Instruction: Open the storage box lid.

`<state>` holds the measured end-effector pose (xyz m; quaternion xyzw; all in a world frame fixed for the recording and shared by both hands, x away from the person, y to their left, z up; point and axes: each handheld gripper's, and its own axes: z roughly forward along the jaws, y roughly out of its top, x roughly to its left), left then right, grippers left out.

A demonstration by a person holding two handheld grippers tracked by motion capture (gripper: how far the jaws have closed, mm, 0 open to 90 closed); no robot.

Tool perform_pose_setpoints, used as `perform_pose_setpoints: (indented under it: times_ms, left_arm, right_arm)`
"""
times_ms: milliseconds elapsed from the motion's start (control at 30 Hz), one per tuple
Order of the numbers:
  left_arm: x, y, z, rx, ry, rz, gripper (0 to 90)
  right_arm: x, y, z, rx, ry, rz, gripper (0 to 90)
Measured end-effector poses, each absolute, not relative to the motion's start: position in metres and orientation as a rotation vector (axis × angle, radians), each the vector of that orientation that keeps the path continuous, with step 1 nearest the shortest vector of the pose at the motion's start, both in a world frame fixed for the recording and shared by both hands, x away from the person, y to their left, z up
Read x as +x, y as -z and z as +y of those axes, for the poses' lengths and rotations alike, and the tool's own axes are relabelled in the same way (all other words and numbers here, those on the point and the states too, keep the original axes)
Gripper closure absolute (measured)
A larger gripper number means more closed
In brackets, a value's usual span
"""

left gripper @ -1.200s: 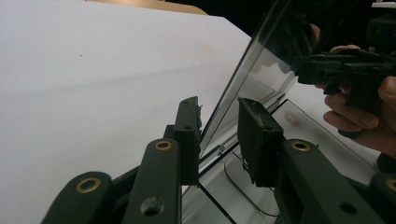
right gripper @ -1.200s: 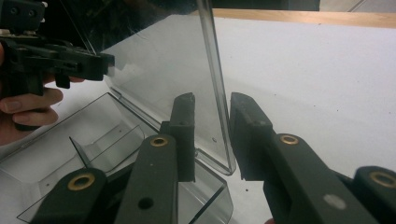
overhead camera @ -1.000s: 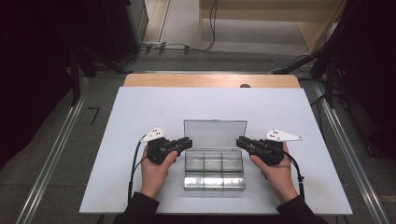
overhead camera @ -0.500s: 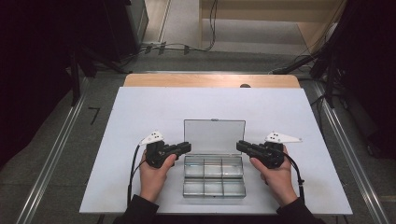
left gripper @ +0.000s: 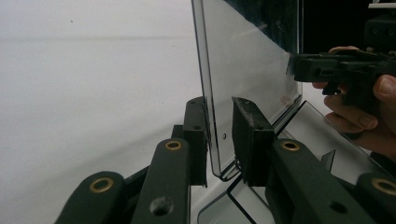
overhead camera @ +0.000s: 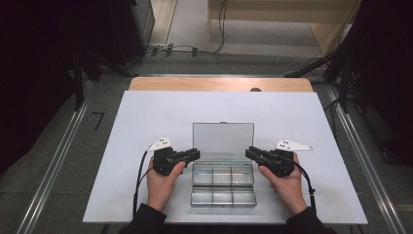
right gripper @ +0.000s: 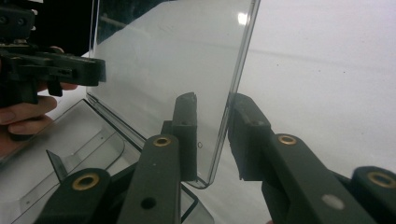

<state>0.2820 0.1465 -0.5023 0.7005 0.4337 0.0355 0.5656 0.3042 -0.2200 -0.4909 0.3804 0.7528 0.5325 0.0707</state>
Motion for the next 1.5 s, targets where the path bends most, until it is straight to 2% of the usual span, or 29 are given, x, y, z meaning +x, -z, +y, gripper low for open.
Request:
perform_pose_setpoints:
  times_ms: [667,1033,1500]
  left_arm:
    - [0.286,0.509,0.143,1.673,-0.059,1.076,60.2]
    - [0.285,0.509,0.140,1.698,-0.086,1.103,50.8]
    - [0.283,0.505,0.142,1.697,-0.111,1.085,34.2]
  right_arm:
    - [0.310,0.501,-0.218,1.288,-1.580,2.290,58.1]
    - [0.313,0.505,-0.215,1.349,-1.575,2.327,49.5]
    - [0.313,0.503,-0.218,1.345,-1.561,2.344,38.2]
